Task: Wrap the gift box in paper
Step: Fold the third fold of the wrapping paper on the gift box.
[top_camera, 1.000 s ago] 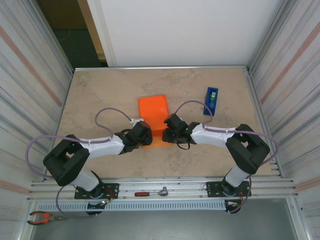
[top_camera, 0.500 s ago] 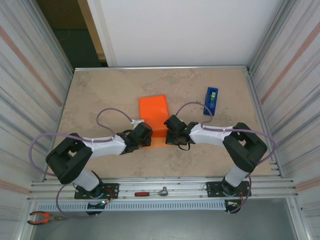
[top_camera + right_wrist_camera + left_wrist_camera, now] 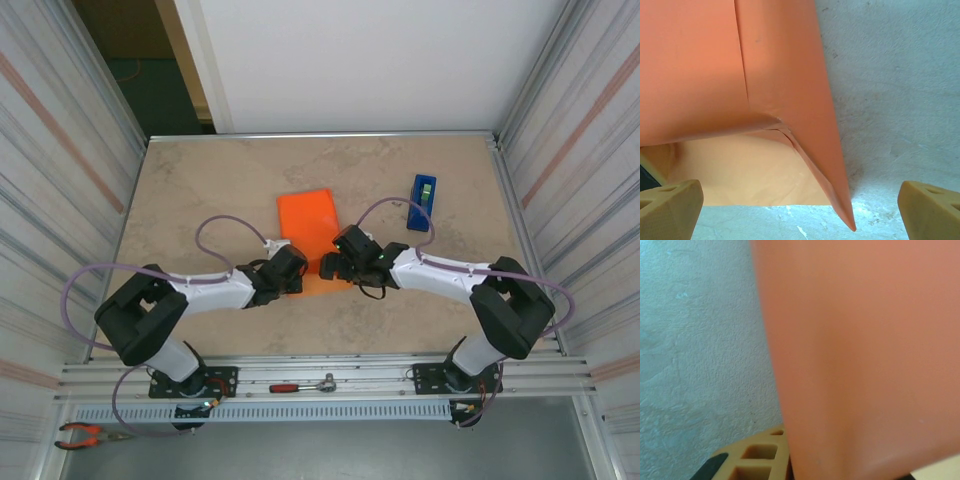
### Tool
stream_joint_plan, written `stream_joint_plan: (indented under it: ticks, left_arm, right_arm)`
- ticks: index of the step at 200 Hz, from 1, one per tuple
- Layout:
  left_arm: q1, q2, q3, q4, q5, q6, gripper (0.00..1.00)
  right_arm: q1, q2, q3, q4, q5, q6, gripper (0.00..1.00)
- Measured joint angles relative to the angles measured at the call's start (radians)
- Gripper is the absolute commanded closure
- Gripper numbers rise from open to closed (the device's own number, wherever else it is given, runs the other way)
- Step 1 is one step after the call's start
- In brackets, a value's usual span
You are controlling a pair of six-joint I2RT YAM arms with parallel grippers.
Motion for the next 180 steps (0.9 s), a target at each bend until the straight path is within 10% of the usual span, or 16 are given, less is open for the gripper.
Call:
stream_joint_plan:
  ticks: [52, 180]
  left_arm:
    - [0.000, 0.005, 0.002, 0.000, 0.000, 0.000, 0.85]
    - [-0.013, -0.005, 0.025, -0.007, 0.024, -0.008, 0.46]
  right_arm:
    - [-0.033, 0.041, 0.048, -0.050, -0.002, -0.031, 0.04]
    - [0.014, 0.207, 0.123, -0.051, 0.056, 0.064, 0.91]
